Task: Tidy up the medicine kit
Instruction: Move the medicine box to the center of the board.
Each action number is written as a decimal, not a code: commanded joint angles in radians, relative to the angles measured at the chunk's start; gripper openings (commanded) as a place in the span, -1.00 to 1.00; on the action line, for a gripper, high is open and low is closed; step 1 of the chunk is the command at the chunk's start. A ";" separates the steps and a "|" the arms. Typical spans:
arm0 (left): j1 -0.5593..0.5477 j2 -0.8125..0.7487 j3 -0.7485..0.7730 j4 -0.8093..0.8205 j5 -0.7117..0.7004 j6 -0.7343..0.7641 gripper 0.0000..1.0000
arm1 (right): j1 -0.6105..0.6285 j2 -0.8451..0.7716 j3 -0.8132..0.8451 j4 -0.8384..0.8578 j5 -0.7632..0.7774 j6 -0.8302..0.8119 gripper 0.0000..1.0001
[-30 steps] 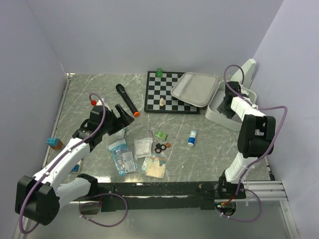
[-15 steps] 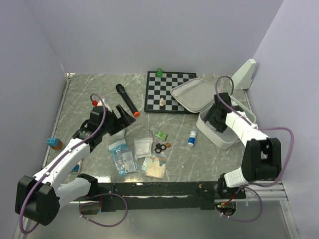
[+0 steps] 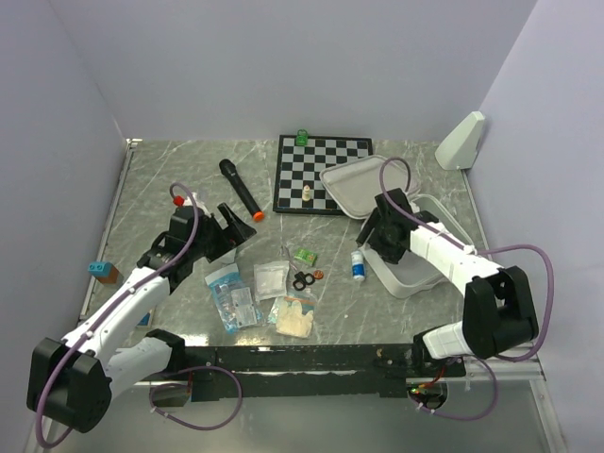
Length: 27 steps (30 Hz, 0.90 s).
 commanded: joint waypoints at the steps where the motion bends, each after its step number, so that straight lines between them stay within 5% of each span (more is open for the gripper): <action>1: -0.003 -0.025 -0.016 0.032 0.012 -0.027 0.91 | 0.080 0.012 0.011 0.003 -0.045 0.068 0.54; 13: -0.007 -0.063 -0.022 -0.017 -0.033 -0.032 0.90 | 0.291 0.092 0.097 0.072 -0.051 0.286 0.61; 27: -0.007 -0.093 0.016 -0.124 -0.105 -0.018 0.90 | 0.387 0.201 0.280 0.009 -0.060 0.253 0.81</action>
